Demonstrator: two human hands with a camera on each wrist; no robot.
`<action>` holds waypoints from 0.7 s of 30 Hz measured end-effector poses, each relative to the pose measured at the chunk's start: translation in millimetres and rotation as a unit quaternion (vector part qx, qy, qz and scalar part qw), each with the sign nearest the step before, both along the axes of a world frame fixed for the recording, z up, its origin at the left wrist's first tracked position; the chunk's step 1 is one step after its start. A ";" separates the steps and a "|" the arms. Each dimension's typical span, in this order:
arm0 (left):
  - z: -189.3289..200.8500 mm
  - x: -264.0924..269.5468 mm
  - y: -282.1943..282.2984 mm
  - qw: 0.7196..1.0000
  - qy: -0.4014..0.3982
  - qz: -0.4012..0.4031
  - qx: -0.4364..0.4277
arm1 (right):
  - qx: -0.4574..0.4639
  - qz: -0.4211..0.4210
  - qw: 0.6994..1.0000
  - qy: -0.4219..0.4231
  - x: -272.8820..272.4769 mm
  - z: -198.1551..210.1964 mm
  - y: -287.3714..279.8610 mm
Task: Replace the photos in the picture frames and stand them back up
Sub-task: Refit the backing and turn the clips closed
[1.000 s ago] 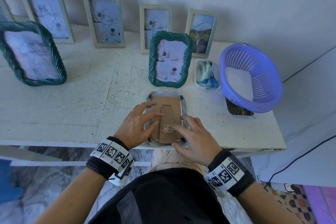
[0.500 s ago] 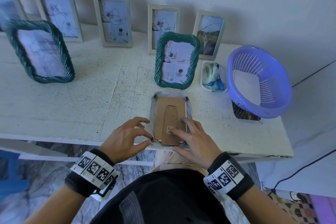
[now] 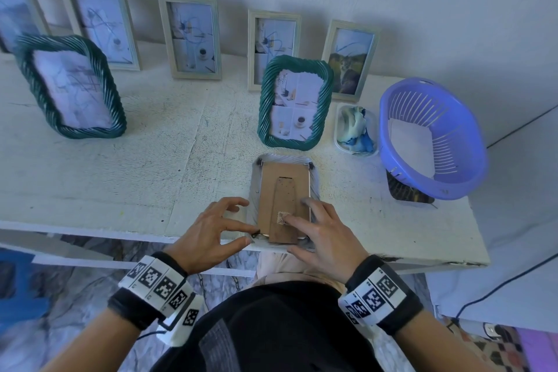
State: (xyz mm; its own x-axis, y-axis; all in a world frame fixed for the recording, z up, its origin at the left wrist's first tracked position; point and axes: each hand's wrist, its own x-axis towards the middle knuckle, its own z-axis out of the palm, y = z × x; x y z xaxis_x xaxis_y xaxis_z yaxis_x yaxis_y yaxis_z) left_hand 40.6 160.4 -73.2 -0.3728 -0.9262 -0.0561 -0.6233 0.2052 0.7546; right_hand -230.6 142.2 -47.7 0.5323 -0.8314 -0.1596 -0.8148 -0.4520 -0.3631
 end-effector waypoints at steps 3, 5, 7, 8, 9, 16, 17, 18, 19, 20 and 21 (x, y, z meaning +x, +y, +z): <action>6.2 -1.2 -7.3 1.000 -0.005 0.014 -0.007 | 0.021 0.006 1.000 0.001 -1.2 4.6 -2.8; 10.1 -4.4 -16.8 0.998 -0.019 0.028 -0.043 | 0.033 -0.001 0.999 -0.014 -1.9 10.9 -9.1; 15.1 -13.2 -29.5 0.995 -0.050 0.025 -0.079 | 0.031 -0.030 0.998 -0.041 -2.7 17.2 -20.6; 18.0 -19.8 -36.7 0.993 -0.068 0.017 -0.091 | 0.023 -0.050 0.997 -0.049 -3.0 19.3 -27.8; 21.7 -27.6 -44.5 0.991 -0.088 0.005 -0.101 | 0.012 -0.071 0.996 -0.048 -3.6 20.7 -36.1; 36.4 -72.3 -82.1 0.950 -0.289 -0.083 -0.079 | 0.033 -0.121 0.991 0.053 -6.4 11.8 -78.1; 35.9 -73.9 -83.2 0.947 -0.299 -0.086 -0.075 | 0.038 -0.115 0.991 0.056 -5.5 10.3 -79.3; 34.9 -74.2 -83.6 0.946 -0.303 -0.087 -0.076 | 0.042 -0.112 0.991 0.057 -4.5 8.9 -79.9; 34.0 -73.8 -83.5 0.945 -0.305 -0.087 -0.078 | 0.045 -0.111 0.991 0.056 -4.0 6.8 -80.7; 33.2 -73.1 -83.6 0.945 -0.306 -0.088 -0.081 | 0.047 -0.111 0.991 0.054 -3.7 5.5 -81.3; 32.4 -72.1 -83.2 0.944 -0.306 -0.088 -0.083 | 0.054 -0.113 0.991 0.048 -3.8 4.5 -82.2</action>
